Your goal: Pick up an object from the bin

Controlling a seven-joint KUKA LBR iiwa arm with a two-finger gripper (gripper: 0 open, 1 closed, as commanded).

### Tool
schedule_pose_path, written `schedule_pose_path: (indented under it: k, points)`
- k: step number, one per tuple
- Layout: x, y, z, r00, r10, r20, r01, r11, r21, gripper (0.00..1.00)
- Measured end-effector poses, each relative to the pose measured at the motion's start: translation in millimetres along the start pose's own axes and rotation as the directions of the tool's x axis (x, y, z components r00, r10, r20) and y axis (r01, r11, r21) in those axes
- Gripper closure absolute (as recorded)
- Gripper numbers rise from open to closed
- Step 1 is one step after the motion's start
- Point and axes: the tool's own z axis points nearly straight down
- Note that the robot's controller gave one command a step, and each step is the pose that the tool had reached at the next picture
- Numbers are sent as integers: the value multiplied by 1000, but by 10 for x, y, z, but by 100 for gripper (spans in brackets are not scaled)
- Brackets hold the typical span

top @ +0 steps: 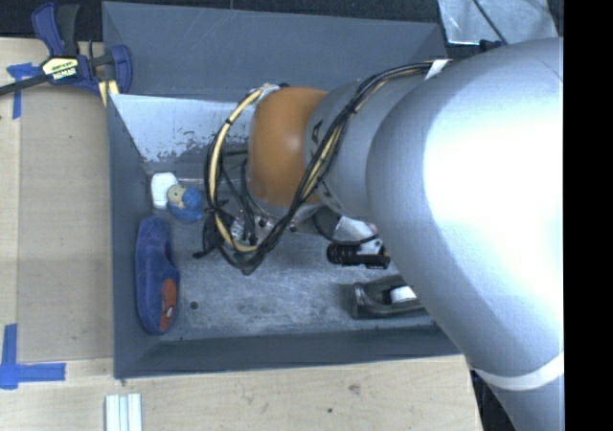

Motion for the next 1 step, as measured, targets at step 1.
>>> schedule_pose_path:
  k: [1]
  points:
    - [-23, 12, -1146, 1000, -2, 6, 2, 1000, -9, 100]
